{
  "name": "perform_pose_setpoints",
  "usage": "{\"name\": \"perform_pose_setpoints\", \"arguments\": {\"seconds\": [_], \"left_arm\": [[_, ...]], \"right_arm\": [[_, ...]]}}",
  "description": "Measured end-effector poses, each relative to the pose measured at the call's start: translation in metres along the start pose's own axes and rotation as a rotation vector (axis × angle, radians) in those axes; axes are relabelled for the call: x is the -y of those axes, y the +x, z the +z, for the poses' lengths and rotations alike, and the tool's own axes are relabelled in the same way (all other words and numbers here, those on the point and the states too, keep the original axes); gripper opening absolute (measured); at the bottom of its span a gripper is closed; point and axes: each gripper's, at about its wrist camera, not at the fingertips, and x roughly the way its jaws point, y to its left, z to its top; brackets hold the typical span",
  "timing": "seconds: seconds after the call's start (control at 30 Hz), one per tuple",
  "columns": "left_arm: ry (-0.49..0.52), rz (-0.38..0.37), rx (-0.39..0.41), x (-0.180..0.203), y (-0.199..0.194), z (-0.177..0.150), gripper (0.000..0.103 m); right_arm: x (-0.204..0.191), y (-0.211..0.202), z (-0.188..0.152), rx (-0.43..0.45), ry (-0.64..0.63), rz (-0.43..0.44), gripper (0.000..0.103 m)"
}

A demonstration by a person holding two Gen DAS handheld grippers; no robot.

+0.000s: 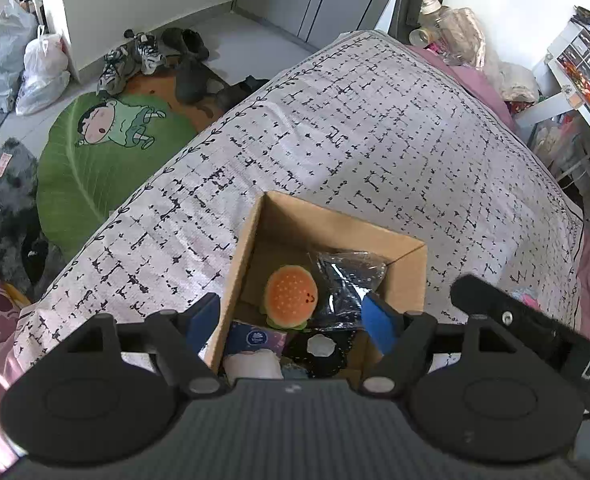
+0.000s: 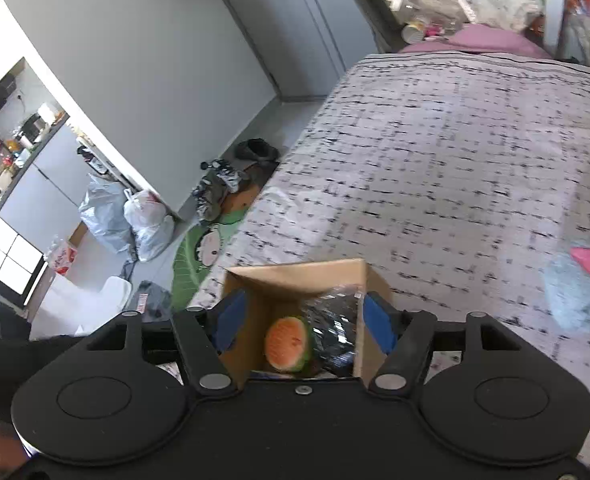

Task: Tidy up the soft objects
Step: 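Withdraw both tools from the box toward the grey plush mouse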

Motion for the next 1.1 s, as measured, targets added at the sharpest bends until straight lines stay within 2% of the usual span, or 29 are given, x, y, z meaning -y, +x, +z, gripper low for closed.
{"name": "perform_pose_setpoints", "arguments": {"seconds": [0.3, 0.53, 1.1], "left_arm": [[0.028, 0.015, 0.022, 0.025, -0.010, -0.014, 0.088], [0.033, 0.013, 0.054, 0.044, -0.019, -0.025, 0.102], [0.069, -0.041, 0.056, 0.106, -0.017, -0.047, 0.103]], "right_arm": [[0.043, -0.026, -0.013, 0.013, 0.030, -0.038, 0.078], [0.077, -0.048, -0.020, 0.030, 0.059, -0.050, 0.084], [0.171, -0.081, -0.019, 0.068, 0.191, -0.087, 0.085]]}}
